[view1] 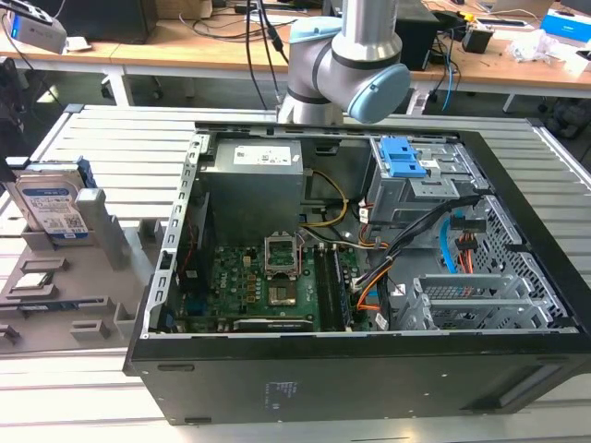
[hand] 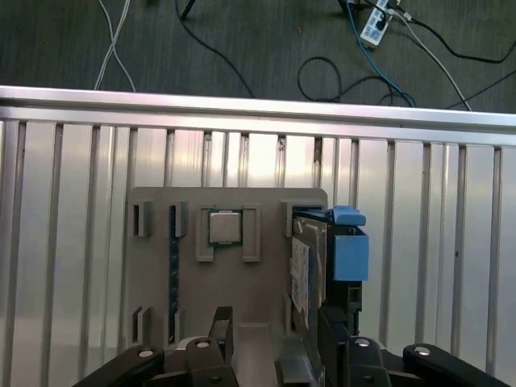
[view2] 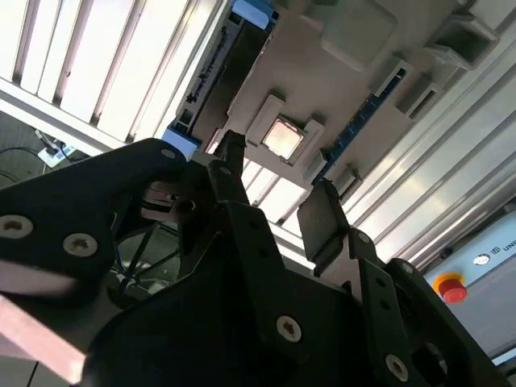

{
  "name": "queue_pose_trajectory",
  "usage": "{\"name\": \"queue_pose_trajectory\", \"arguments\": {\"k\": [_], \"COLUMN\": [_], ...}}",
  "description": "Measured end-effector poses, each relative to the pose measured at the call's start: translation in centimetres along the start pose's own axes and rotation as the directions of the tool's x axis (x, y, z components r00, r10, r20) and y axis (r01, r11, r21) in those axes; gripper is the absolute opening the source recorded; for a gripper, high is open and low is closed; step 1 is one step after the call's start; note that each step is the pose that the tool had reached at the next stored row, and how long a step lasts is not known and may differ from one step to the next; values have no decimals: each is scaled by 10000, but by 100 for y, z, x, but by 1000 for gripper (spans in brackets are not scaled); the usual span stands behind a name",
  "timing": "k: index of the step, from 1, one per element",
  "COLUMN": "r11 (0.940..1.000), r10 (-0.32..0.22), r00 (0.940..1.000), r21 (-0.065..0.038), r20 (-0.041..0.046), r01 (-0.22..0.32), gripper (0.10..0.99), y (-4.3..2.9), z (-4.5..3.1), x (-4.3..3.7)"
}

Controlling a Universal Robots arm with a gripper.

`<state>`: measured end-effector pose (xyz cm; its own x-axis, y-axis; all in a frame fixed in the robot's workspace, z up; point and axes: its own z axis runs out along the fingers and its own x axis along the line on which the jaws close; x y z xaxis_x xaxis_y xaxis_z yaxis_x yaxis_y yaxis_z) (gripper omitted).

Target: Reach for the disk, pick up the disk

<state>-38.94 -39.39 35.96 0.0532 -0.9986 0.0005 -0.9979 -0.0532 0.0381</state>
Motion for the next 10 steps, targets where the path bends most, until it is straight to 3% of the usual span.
{"name": "queue_pose_trajectory", "arguments": {"k": [7, 9, 10], "r11": [10000, 9995, 9977], "r10": [73, 311, 681], "r00": [10000, 9995, 9977], "r21": [1, 0, -1], "r20": [3, 12, 26], "r01": [-73, -311, -681], "gripper": [541, 541, 541], "y": [0, -1, -1], "z": [20, 36, 52], "x": [-120, -122, -123]}}
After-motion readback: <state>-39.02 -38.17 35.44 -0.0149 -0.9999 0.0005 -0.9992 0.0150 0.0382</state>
